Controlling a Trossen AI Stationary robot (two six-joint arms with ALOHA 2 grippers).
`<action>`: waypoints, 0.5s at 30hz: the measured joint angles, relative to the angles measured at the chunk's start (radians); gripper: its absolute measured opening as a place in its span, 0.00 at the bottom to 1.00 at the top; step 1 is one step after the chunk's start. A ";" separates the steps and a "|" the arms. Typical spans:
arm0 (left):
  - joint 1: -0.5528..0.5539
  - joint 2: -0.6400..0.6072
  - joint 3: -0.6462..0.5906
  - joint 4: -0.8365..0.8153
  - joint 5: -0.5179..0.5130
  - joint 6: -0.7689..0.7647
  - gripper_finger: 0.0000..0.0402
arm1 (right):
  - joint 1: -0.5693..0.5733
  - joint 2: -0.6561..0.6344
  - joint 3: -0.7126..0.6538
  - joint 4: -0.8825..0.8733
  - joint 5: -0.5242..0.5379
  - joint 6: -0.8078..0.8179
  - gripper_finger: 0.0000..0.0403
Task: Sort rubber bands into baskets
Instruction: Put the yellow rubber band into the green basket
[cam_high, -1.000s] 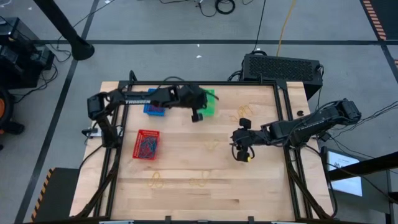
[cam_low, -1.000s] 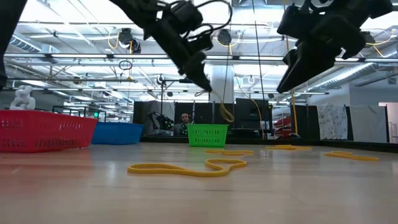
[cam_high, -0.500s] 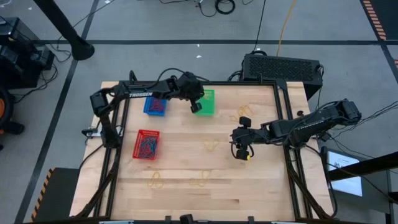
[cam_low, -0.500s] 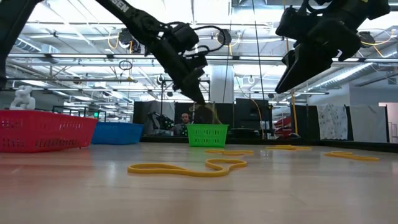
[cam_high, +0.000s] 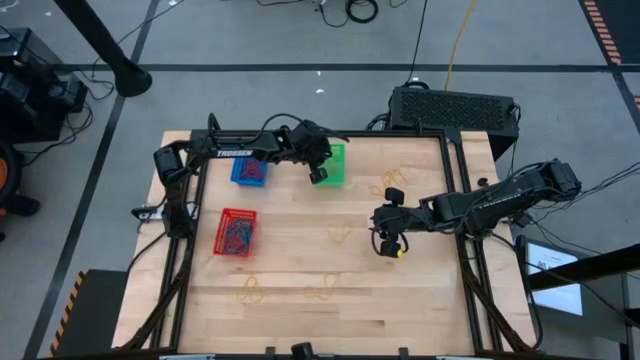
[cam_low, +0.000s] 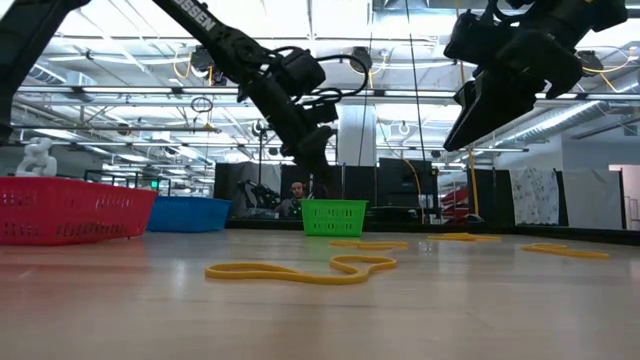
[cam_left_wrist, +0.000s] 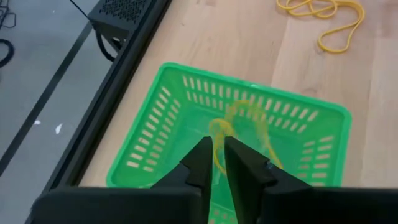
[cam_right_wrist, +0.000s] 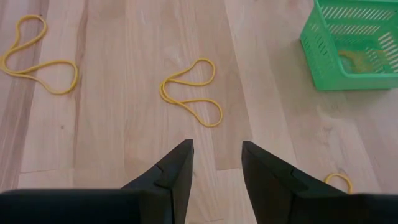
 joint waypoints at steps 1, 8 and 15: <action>0.000 -0.001 0.000 0.000 0.000 0.003 0.14 | 0.000 0.000 0.000 0.000 0.000 0.000 0.32; -0.013 -0.002 0.000 0.001 0.012 -0.011 0.22 | 0.000 0.000 0.000 -0.002 0.000 0.000 0.32; -0.123 0.026 0.002 0.138 0.099 -0.079 0.27 | 0.000 -0.032 0.000 -0.082 0.001 0.002 0.32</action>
